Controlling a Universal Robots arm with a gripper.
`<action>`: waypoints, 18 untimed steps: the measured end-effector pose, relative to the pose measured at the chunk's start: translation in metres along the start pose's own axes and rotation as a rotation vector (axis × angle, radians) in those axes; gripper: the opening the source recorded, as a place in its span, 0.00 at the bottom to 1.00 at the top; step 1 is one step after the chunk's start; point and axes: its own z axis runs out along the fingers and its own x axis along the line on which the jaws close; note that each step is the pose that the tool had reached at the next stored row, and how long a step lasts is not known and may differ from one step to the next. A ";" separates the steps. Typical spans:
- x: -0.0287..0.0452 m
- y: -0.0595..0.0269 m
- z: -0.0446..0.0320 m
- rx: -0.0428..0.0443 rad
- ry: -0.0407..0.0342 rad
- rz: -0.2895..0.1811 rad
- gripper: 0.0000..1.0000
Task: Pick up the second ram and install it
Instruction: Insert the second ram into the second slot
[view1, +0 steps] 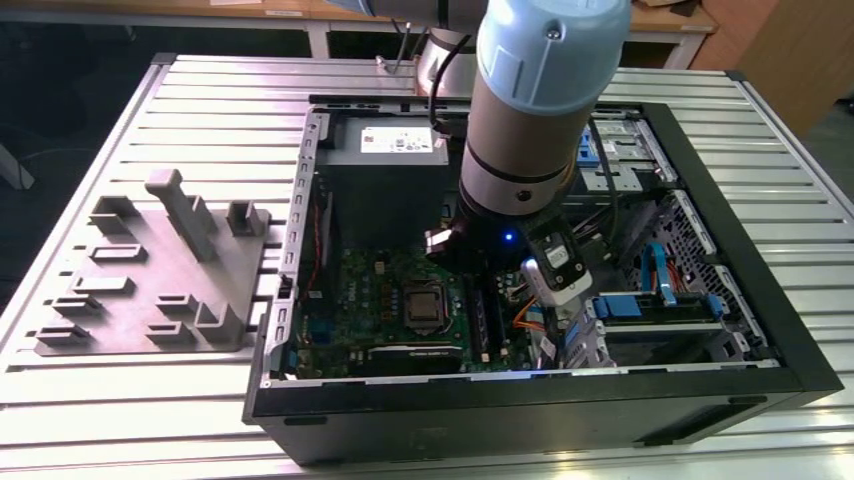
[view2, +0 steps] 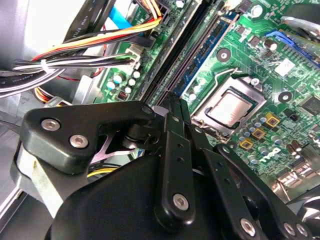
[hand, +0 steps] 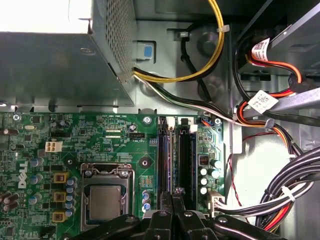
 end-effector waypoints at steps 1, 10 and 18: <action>0.0000 0.0000 0.0000 0.0000 0.0000 0.000 0.11; -0.0003 0.0000 0.0001 0.0005 -0.0014 0.015 0.11; -0.0004 -0.0002 0.0018 0.0010 -0.0036 0.037 0.11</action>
